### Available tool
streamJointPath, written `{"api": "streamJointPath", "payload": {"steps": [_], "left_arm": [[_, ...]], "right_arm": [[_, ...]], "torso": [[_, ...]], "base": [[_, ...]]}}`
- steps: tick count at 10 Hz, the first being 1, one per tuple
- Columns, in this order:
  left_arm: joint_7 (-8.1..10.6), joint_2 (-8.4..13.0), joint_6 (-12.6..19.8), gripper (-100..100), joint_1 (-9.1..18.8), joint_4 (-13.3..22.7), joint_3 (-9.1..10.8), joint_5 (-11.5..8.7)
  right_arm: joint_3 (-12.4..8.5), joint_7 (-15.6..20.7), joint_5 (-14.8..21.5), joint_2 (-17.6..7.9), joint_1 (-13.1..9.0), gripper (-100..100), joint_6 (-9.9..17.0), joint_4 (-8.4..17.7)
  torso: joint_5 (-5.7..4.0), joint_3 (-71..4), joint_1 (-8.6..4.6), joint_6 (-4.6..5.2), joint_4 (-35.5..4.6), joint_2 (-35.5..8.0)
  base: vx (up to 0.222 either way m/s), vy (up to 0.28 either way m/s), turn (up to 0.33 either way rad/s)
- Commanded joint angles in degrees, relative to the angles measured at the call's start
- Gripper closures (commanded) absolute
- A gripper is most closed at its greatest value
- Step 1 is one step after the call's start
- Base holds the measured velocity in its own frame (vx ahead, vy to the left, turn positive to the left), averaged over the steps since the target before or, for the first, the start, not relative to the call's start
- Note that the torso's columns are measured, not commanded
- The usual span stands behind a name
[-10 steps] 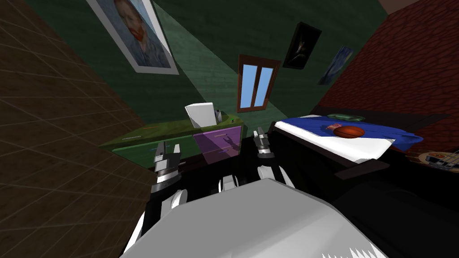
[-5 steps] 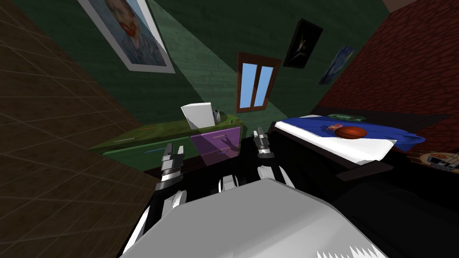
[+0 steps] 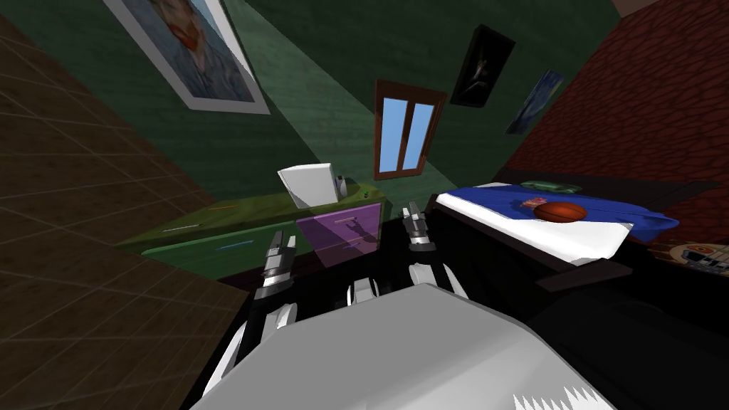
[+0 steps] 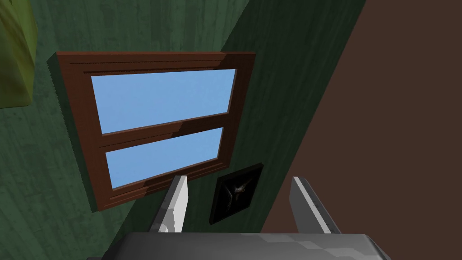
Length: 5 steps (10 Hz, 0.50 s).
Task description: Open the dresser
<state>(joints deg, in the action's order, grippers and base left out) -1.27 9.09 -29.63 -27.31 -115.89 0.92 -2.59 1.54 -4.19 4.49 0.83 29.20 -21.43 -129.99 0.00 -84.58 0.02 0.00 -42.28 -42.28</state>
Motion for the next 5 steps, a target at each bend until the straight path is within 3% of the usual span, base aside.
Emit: {"api": "streamJointPath", "payload": {"steps": [1,5], "left_arm": [[0.01,0.5,-0.2,-100,1.0,3.6,0.09,0.0],[-0.04,1.1,-0.6,-100,2.3,8.6,0.12,0.1]], "right_arm": [[0.0,0.0,0.0,0.0,0.0,0,0.0,0.0],[0.0,0.0,0.0,0.0,0.0,0,0.0,0.0]], "torso": [[0.0,0.0,-0.01,0.0,0.0,0.0],[0.0,0.0,0.0,0.0,0.0,0.0]], "base": [[0.087,-0.05,-0.012],[0.075,-0.052,-0.012]]}}
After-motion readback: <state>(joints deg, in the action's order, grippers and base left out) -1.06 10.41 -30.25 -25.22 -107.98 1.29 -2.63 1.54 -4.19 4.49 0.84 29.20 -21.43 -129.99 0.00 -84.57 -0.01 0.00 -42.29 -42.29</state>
